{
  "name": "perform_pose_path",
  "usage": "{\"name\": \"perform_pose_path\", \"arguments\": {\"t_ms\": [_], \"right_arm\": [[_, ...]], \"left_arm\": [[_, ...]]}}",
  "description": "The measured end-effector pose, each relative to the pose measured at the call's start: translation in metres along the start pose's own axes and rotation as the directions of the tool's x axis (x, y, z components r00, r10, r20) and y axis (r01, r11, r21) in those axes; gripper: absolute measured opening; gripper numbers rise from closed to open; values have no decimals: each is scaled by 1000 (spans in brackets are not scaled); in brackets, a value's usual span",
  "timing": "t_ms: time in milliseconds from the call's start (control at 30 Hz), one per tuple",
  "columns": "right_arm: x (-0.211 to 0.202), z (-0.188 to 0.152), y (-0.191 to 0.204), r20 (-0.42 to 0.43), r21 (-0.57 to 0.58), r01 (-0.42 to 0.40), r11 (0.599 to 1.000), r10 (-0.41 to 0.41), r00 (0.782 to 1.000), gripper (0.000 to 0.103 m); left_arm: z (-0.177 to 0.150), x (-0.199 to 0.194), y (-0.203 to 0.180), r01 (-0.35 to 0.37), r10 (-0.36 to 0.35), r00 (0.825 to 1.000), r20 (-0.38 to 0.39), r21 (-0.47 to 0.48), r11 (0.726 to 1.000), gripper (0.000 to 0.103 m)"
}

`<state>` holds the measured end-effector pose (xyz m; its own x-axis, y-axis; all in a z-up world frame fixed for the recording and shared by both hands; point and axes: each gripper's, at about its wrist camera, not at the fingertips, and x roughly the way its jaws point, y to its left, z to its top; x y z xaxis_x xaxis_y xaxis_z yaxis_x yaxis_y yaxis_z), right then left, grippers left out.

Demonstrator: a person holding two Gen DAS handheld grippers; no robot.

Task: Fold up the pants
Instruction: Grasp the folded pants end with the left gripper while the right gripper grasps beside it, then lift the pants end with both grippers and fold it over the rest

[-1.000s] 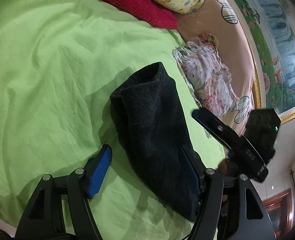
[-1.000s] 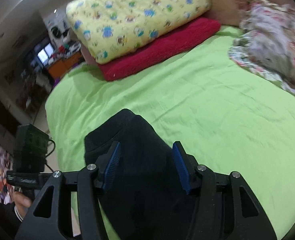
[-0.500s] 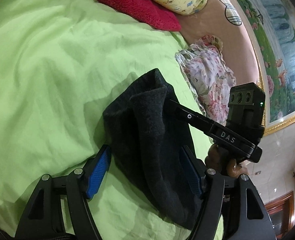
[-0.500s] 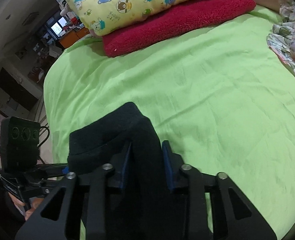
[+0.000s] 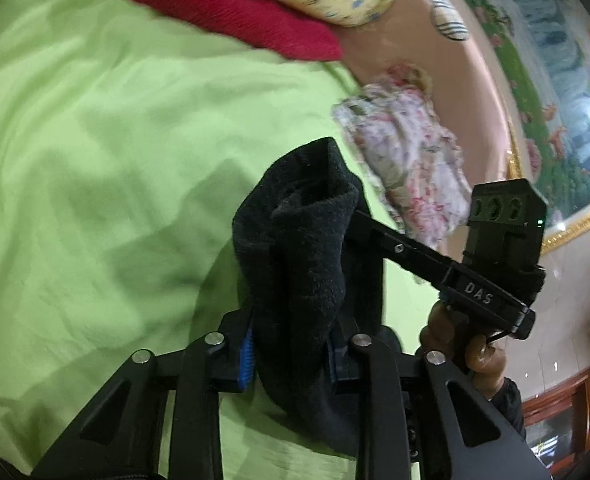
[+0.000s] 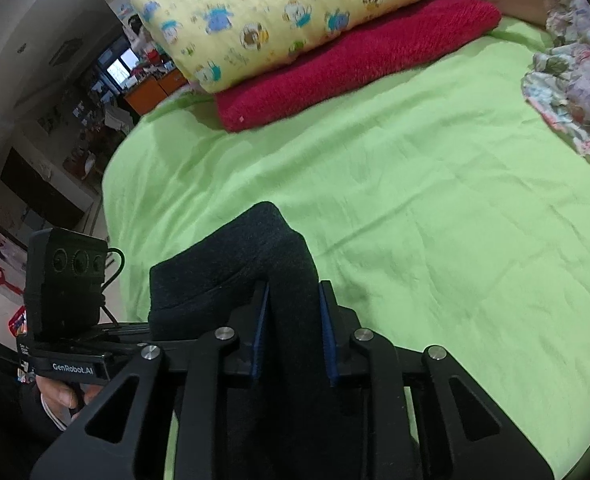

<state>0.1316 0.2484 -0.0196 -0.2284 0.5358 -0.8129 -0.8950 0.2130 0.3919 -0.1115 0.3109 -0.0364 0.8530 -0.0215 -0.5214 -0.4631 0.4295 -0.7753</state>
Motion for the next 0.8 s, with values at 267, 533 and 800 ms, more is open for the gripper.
{"name": "perform_pose_path", "arguments": {"t_ms": [267,533,800], "right_arm": [[-58,-7,15,92,-8,24,1000,-23,996,21],[-117,-35,19,214,32,33,999,-39,976,18],[-159,-70,18,292,67,66,996,-83,953,16]], "left_arm": [[-4,-16,-63,86,-88,996,18,108,990,25],[-25,-24,-111,124,-126,992,-1,193,973,25],[-54,-25,-150,174,-166,985,-53,266,948,25]]}}
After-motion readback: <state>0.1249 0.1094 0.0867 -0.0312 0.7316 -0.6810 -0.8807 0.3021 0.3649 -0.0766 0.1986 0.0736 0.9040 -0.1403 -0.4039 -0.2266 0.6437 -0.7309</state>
